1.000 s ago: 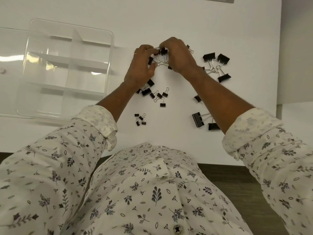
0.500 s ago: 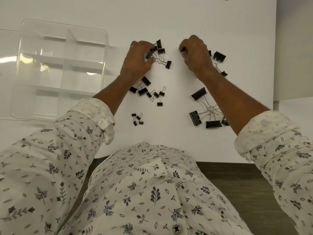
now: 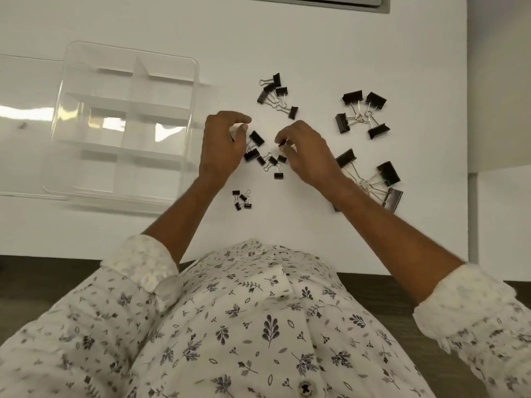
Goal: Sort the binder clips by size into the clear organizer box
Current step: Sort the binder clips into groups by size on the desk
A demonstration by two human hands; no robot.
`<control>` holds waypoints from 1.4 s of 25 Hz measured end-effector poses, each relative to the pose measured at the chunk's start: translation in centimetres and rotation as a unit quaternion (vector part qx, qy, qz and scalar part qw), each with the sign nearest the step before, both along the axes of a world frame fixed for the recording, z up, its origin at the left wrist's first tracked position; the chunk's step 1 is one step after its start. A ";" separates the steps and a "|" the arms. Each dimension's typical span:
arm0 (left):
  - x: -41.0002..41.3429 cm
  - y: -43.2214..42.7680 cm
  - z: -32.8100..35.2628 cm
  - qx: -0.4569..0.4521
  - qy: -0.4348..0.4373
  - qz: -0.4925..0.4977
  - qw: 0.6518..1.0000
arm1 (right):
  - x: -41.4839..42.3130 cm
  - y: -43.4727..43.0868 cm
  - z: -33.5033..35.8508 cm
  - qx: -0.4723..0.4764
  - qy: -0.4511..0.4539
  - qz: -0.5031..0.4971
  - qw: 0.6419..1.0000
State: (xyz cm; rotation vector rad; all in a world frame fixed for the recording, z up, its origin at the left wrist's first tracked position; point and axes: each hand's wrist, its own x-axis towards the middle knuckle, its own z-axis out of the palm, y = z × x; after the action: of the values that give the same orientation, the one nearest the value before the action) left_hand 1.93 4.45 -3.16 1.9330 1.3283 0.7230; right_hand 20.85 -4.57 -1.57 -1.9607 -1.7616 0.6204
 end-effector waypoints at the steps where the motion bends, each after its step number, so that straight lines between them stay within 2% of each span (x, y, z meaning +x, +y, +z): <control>1: -0.8 -1.2 -0.1 0.008 0.022 -0.013 1.000 | -0.7 -0.7 -0.4 -0.004 -0.015 0.020 1.000; 3: -2.1 -2.9 -0.7 0.025 0.071 -0.043 0.996 | -1.6 -1.4 -1.1 -0.012 -0.054 0.044 0.998; 6: -3.1 -3.1 -1.5 0.043 0.121 -0.078 0.989 | -1.6 -2.2 -1.2 -0.002 -0.055 0.051 0.997; 13: -2.7 -2.3 -1.3 0.049 0.110 -0.093 0.988 | -2.9 -3.5 -1.7 0.014 -0.107 0.112 0.988; 19: -3.6 -4.0 -0.9 0.072 0.076 -0.080 0.991 | -2.8 -6.4 -2.2 0.044 -0.065 0.026 0.997; 25: -7.3 -9.4 -1.3 0.060 0.065 -0.118 0.989 | -3.8 -9.0 -2.6 0.095 -0.040 -0.002 0.995; 31: -10.3 -12.7 -2.4 0.067 0.094 -0.128 0.985 | -8.7 -10.7 -3.3 0.069 -0.027 0.077 0.994; 35: -11.2 -13.6 -2.0 0.048 0.124 -0.114 0.985 | -10.3 -10.5 -3.5 0.062 -0.021 0.059 0.996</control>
State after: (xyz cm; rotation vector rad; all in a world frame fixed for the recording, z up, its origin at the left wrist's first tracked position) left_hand -9.23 -9.15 -5.14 2.2656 1.2045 0.4522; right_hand 10.53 -15.10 -5.02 -1.8094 -1.9042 0.4970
